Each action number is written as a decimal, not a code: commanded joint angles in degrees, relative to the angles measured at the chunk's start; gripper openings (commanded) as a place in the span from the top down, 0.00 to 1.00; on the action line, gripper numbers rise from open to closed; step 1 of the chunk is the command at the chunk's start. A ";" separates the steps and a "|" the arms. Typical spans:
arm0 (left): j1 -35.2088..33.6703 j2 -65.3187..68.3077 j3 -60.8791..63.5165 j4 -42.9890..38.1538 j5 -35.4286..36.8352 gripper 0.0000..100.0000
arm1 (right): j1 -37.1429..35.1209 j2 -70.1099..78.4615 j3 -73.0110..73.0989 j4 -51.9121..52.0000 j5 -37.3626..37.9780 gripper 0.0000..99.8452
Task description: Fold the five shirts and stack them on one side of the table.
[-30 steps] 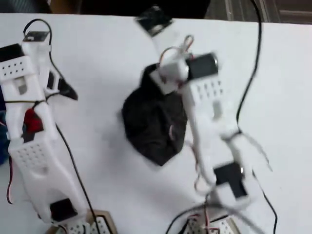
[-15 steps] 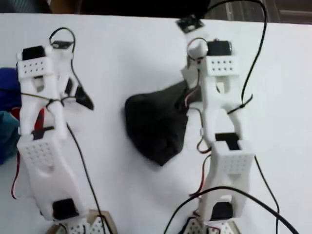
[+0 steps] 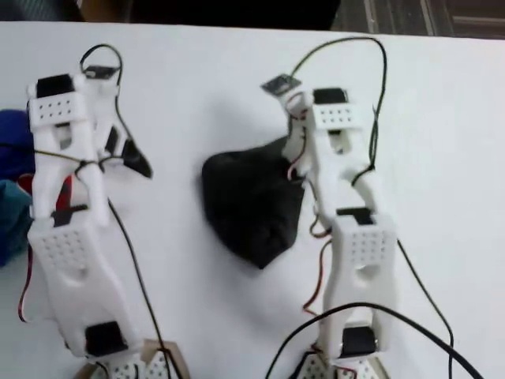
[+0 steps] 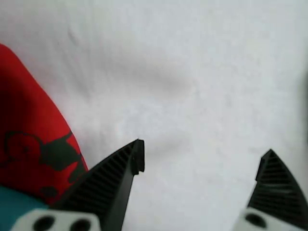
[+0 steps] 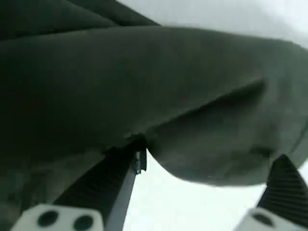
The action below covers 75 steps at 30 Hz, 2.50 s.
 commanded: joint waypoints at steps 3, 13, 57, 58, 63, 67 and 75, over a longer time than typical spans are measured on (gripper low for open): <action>0.18 -4.13 -0.13 -0.09 0.09 0.62 | -0.13 0.04 -1.93 -1.98 -1.41 0.70; 0.00 -4.13 -0.22 -0.18 0.09 0.62 | -8.57 -10.77 -17.05 6.29 -8.79 0.98; 35.25 3.78 -19.21 -2.55 -8.97 0.62 | 27.56 -35.38 12.48 5.49 -2.64 0.50; 34.29 5.54 -19.47 -2.90 -8.97 0.62 | 27.56 -35.47 12.48 5.58 -2.64 0.50; 24.70 12.13 -24.66 -3.16 -8.97 0.68 | 26.77 -35.03 12.57 5.67 -3.08 0.50; 16.26 14.42 -30.55 -1.05 -8.88 0.94 | 24.75 -35.03 15.30 5.49 -3.08 0.51; 4.92 14.95 -32.04 1.14 -8.88 0.98 | 12.35 -35.03 24.97 2.42 -3.16 0.60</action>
